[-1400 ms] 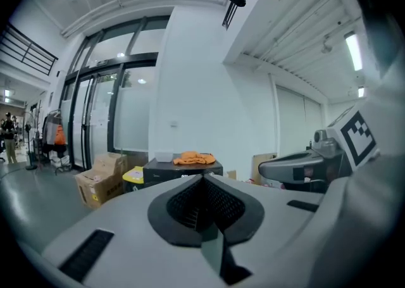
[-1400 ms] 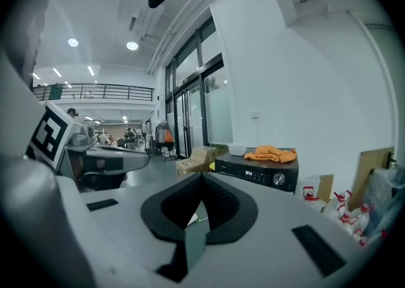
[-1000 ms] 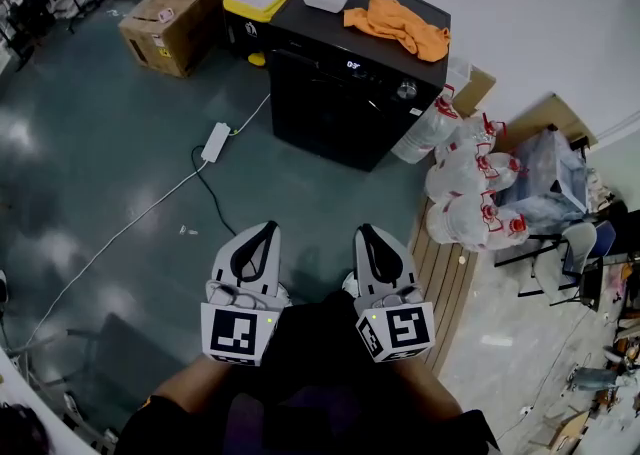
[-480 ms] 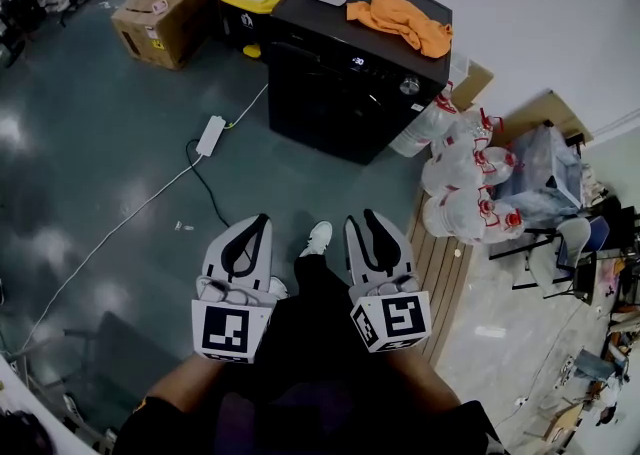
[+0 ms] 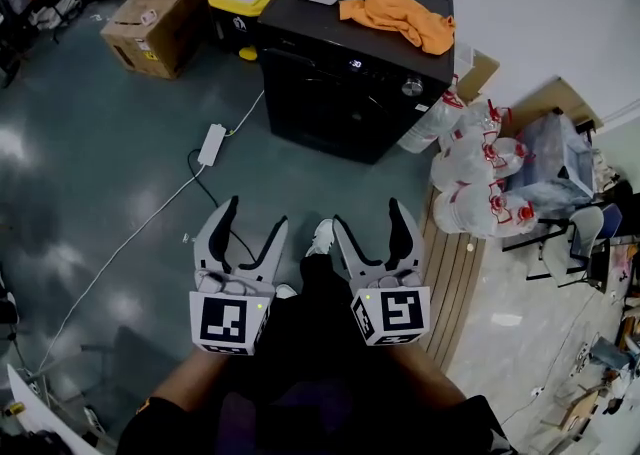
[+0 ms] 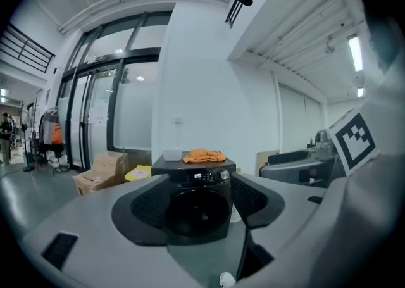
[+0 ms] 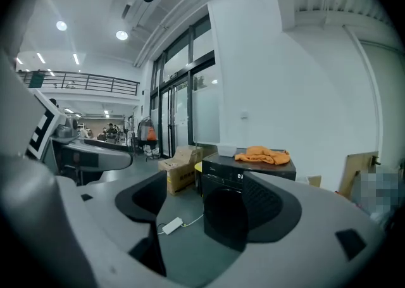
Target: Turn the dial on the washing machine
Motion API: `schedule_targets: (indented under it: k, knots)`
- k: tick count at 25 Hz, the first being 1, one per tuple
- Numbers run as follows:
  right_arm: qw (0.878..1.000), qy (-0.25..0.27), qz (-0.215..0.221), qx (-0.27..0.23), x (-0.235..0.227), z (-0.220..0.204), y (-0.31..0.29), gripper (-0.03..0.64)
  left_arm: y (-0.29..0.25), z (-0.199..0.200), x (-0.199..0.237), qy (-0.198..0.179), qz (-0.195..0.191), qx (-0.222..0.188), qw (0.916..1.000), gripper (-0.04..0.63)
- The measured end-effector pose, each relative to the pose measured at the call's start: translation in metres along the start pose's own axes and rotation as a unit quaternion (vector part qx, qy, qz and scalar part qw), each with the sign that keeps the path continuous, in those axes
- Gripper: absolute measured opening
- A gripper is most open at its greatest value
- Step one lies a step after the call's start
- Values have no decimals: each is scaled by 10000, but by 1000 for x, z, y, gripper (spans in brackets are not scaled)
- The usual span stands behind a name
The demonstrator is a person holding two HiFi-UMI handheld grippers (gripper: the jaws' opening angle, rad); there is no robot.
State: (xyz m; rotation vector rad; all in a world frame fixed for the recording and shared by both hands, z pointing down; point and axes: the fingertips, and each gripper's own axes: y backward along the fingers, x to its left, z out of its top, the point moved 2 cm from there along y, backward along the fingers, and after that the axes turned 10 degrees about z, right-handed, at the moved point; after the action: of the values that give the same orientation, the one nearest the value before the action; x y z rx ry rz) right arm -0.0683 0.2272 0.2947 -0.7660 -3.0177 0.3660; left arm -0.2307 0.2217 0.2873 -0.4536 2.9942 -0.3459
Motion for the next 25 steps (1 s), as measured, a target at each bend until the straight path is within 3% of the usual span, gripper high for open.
schedule_targets:
  k: [12,25]
  knots:
    - [9990,-203,-345,186,-109,-9,-75,385,-127,13,-11,181,-145,268,9994,334]
    - [9949,-333,-893,331,-236,-17,-130,382,-253,38,-49,-231,-375,402,9982,333]
